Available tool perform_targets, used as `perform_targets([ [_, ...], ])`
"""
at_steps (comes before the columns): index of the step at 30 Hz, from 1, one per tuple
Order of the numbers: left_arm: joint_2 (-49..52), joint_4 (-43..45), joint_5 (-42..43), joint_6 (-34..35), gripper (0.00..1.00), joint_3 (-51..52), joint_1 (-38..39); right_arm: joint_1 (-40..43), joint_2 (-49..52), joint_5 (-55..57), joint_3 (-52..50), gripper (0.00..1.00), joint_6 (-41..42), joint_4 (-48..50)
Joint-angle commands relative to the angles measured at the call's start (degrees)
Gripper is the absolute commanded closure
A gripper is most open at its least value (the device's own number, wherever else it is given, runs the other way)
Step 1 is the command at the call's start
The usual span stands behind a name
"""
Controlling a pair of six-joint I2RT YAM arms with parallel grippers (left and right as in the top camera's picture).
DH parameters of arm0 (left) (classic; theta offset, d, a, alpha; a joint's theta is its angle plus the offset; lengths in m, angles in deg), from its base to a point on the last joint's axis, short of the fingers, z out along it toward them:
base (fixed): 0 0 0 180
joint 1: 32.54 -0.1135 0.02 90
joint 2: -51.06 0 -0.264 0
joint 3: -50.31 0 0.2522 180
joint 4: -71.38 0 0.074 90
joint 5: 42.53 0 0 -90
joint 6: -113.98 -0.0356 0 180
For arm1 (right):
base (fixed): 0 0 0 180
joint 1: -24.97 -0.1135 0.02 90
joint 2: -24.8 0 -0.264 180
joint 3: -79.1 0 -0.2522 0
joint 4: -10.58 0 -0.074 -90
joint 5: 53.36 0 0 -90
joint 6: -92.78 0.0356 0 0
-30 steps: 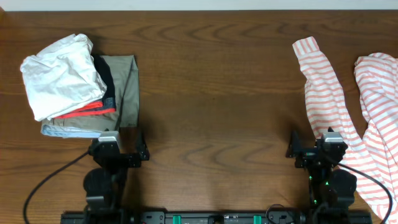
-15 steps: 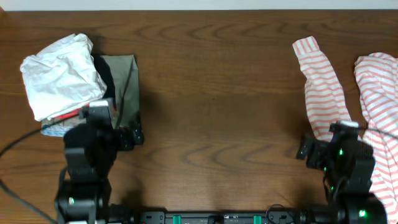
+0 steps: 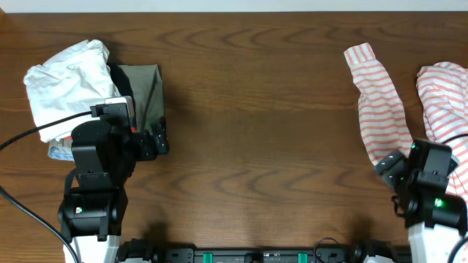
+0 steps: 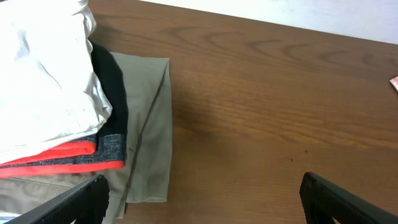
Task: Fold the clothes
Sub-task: 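Move the right gripper down onto the striped shirt and grasp it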
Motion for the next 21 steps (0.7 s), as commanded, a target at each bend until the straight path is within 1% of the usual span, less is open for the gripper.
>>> perform_targets([
  [1, 0.28, 0.70, 0.76, 0.68, 0.02, -1.20, 0.20, 5.92, 4.76, 5.03, 0.31, 0.01, 5.09, 0.81],
  [7, 0.70, 0.68, 0.81, 0.72, 0.02, -1.20, 0.20, 16.46, 14.97, 5.03, 0.28, 0.01, 5.14, 2.58],
  [9, 0.70, 0.66, 0.79, 0.70, 0.02, -1.20, 0.20, 18.62, 17.97, 4.22, 0.26, 0.01, 2.45, 4.50],
  [11, 0.70, 0.72, 0.76, 0.70, 0.02, -1.20, 0.20, 20.00, 21.05, 4.31, 0.26, 0.01, 0.92, 6.60],
  [15, 0.70, 0.83, 0.79, 0.70, 0.02, -1.20, 0.20, 21.92, 27.15, 5.03, -0.15, 0.01, 0.74, 11.15],
  [21, 0.70, 0.70, 0.79, 0.70, 0.02, -1.20, 0.20, 24.37, 36.02, 2.40, -0.17, 0.01, 0.70, 14.62],
])
